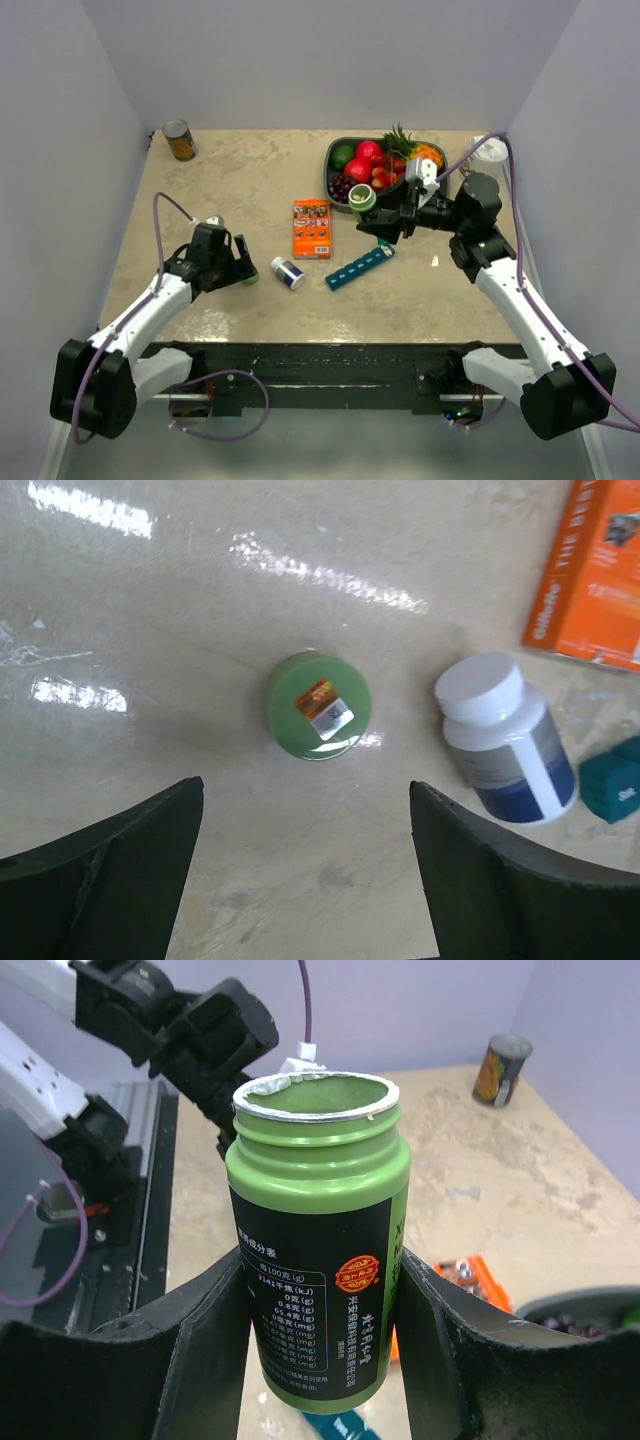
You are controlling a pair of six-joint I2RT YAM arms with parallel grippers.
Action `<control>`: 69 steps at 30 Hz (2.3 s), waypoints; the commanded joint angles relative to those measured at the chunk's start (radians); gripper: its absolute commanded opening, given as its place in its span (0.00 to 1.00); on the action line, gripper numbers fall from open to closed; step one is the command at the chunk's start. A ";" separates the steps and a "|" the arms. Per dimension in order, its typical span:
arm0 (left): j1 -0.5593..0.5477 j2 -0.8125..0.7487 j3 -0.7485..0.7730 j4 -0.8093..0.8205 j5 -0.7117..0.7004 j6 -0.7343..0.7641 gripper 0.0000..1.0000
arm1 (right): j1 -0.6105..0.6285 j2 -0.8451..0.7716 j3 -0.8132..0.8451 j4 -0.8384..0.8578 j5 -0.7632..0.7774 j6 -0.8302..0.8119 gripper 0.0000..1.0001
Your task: Sort the pills into containers
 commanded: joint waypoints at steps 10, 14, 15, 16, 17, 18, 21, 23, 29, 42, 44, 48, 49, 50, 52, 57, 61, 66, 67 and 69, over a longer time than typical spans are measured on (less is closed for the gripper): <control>-0.140 0.287 0.134 -0.035 -0.213 0.020 0.82 | -0.011 0.021 -0.051 -0.134 0.036 -0.187 0.10; -0.150 0.374 0.181 -0.042 -0.256 0.038 0.67 | -0.023 0.019 -0.059 -0.134 0.022 -0.189 0.10; -0.152 0.385 0.187 -0.044 -0.271 0.042 0.66 | -0.024 0.021 -0.060 -0.134 0.022 -0.189 0.10; -0.155 0.388 0.190 -0.042 -0.277 0.043 0.65 | -0.027 0.021 -0.060 -0.134 0.019 -0.190 0.10; -0.158 0.402 0.198 -0.042 -0.285 0.046 0.62 | -0.029 0.019 -0.062 -0.134 0.016 -0.190 0.10; -0.160 0.408 0.201 -0.042 -0.294 0.051 0.62 | -0.030 0.019 -0.062 -0.134 0.016 -0.192 0.10; -0.163 0.434 0.207 -0.036 -0.290 0.060 0.62 | -0.035 0.019 -0.065 -0.134 0.013 -0.192 0.10; -0.169 0.450 0.212 -0.022 -0.280 0.066 0.63 | -0.035 0.021 -0.068 -0.131 0.008 -0.192 0.10; -0.175 0.517 0.249 -0.028 -0.277 0.094 0.64 | -0.037 0.024 -0.076 -0.127 0.007 -0.193 0.10; -0.178 0.404 0.224 -0.061 -0.293 0.126 0.19 | -0.041 0.025 -0.079 -0.151 -0.004 -0.221 0.10; -0.180 0.309 0.220 -0.048 -0.218 0.167 0.15 | -0.041 0.025 -0.079 -0.165 -0.010 -0.245 0.10; -0.180 0.125 0.191 0.010 0.027 0.238 0.11 | -0.046 0.031 -0.068 -0.237 -0.025 -0.316 0.10; -0.181 0.059 0.183 0.054 0.104 0.239 0.11 | -0.047 0.033 -0.062 -0.255 -0.025 -0.342 0.10; -0.181 0.030 0.174 0.086 0.237 0.233 0.11 | -0.047 0.036 -0.057 -0.300 -0.027 -0.359 0.10; -0.181 -0.030 0.146 0.193 0.344 0.171 0.09 | -0.049 0.050 -0.048 -0.338 -0.036 -0.405 0.09; -0.193 -0.050 0.082 0.514 0.565 0.000 0.09 | -0.050 0.068 -0.025 -0.456 -0.035 -0.510 0.09; -0.215 -0.015 0.066 0.691 0.620 -0.118 0.08 | -0.050 0.116 0.050 -0.654 0.030 -0.658 0.09; -0.276 0.087 0.117 0.804 0.608 -0.141 0.08 | -0.041 0.125 0.044 -0.754 0.062 -0.732 0.08; -0.287 0.106 0.126 0.812 0.608 -0.141 0.08 | -0.041 0.119 0.041 -0.751 0.070 -0.732 0.08; -0.316 0.156 0.149 0.846 0.599 -0.147 0.08 | -0.037 0.113 0.039 -0.743 0.085 -0.730 0.08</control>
